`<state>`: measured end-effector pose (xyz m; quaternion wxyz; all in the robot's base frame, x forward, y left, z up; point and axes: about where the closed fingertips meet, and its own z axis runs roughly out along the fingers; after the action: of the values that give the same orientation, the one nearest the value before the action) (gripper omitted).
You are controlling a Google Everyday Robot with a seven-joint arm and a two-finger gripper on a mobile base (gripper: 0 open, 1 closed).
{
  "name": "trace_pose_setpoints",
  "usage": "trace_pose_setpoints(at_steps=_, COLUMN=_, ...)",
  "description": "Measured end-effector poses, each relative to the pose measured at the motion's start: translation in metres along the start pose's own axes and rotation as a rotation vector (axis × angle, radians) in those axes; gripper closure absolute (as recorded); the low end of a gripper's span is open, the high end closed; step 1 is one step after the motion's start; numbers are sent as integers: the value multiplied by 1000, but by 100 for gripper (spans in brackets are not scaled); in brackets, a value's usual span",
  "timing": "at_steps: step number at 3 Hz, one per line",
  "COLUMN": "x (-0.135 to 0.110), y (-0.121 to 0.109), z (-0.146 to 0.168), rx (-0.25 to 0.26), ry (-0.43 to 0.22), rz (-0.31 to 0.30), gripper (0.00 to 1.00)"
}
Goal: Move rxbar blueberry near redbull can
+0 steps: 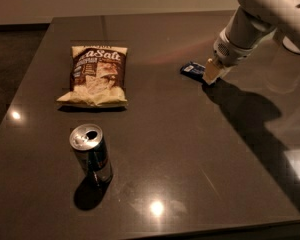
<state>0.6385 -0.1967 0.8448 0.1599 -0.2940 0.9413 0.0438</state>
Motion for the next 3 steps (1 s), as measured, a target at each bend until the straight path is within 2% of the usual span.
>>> trace_pose_setpoints(at_steps=1, x=7, y=21, z=-18, rx=-36, ry=-38, rz=-127, gripper=100)
trace_pose_setpoints(at_steps=3, x=41, y=75, z=-35, rx=-163, ry=-55, rz=-406, gripper=100)
